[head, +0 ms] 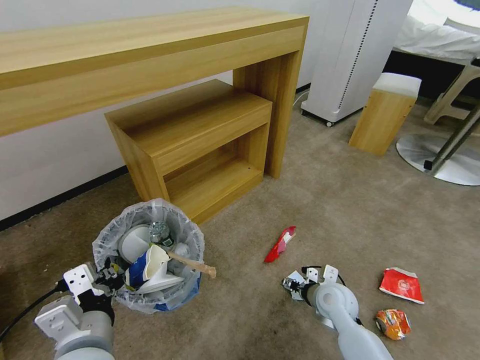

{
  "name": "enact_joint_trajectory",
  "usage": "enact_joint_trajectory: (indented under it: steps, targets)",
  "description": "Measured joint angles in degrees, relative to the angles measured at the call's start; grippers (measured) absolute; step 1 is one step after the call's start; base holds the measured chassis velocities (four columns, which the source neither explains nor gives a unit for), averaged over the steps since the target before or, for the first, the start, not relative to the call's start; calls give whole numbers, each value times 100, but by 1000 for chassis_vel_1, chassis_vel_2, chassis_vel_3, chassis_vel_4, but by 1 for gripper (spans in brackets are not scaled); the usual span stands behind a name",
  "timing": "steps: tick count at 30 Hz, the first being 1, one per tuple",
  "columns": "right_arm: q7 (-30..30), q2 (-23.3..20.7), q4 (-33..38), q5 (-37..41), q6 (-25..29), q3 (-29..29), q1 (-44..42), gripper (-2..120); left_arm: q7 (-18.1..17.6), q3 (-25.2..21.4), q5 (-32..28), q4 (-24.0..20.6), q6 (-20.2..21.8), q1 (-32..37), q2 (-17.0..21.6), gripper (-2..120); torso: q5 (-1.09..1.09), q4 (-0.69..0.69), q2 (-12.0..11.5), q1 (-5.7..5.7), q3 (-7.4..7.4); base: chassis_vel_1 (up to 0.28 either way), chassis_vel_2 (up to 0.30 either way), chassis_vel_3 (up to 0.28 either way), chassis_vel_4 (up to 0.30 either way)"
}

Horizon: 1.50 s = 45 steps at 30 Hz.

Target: Pick up the trash bin and place the garbage on the floor into it.

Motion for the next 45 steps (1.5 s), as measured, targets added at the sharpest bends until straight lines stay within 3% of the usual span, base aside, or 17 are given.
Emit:
enact_joint_trajectory:
  steps: [5,23,31,34,35,37,45]
  targets:
    - [144,88,-25,239,15,187,-97,100,1,53,-3,0,7,-55,-9,1,0,0,0,0,0,0,0,0,0]
    - [-268,377,-762,-273,179,520,283,100,7,27,-8,0,-14,52,13,1,1,0,0,0,1,0,0,0,0]
    - [-400,369,-980,-480,184,559,268,86,9,44,-5,0,-22,62,-2,1,1,-1,0,0,1,0,0,0,0]
    - [-431,369,-1076,-528,184,579,286,88,9,56,7,0,-22,62,-12,1,0,0,0,0,1,0,0,0,0]
    - [-443,368,-1120,-546,184,583,305,96,9,60,9,0,-22,62,-15,1,1,-1,0,0,1,0,0,0,0]
    - [-468,360,-1181,-583,182,587,339,99,9,60,12,0,-22,62,-19,1,0,0,0,0,1,0,0,0,0]
    - [-562,355,-1329,-731,177,560,419,99,9,63,14,0,-21,62,-36,1,0,0,0,0,1,0,0,0,0]
